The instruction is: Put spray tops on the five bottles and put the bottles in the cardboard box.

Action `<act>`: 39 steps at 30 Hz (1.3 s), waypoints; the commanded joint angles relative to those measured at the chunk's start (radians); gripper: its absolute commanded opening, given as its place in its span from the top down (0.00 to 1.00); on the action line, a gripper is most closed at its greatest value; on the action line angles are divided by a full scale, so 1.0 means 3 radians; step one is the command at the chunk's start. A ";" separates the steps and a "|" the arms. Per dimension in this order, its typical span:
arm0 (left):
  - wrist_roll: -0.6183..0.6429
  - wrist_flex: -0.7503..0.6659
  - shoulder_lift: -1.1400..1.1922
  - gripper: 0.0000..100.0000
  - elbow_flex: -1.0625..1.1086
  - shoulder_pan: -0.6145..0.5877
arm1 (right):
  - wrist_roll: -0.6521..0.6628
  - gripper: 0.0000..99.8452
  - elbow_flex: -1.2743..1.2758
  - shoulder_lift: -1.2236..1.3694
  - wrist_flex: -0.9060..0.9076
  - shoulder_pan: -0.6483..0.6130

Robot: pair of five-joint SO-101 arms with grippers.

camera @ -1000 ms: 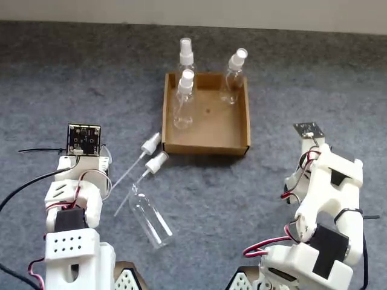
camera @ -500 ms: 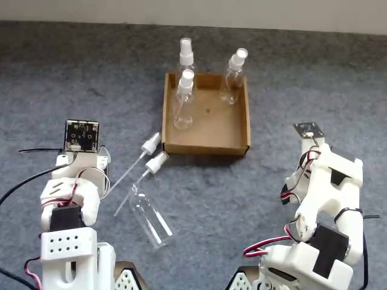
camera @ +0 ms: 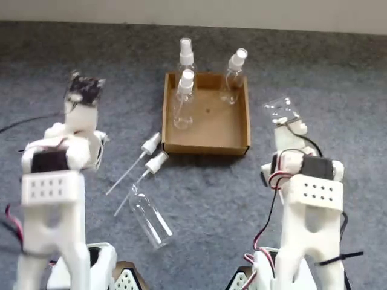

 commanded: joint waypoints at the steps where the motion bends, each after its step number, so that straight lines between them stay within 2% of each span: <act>1: -0.0215 0.0179 0.1092 0.86 -0.0939 0.0284 | -0.0179 1.00 -0.0028 -0.0248 0.0136 -0.0294; 5: -0.0307 0.0184 0.1803 0.85 -0.1424 0.0427 | -0.0322 1.00 -0.0008 -0.0340 0.0141 -0.0473; 9: -0.0338 0.0169 0.2340 0.77 -0.1721 0.0519 | -0.0409 1.00 0.0003 -0.0401 0.0141 -0.0575; 16: -0.0491 0.0164 0.2959 0.77 -0.2130 0.0555 | -0.0542 1.00 0.0008 -0.0412 0.0141 -0.0770; 22: -0.0491 0.0174 0.3071 0.76 -0.2222 0.0580 | -0.0578 1.00 0.0008 -0.0412 0.0130 -0.0821; 28: -0.0496 0.0164 0.3092 0.76 -0.2192 0.0806 | -0.0578 1.00 0.0008 -0.0401 0.0136 -0.0944; 39: -0.0501 0.0107 0.3286 0.77 -0.2207 0.0831 | -0.0578 1.00 0.0008 -0.0412 0.0141 -0.0979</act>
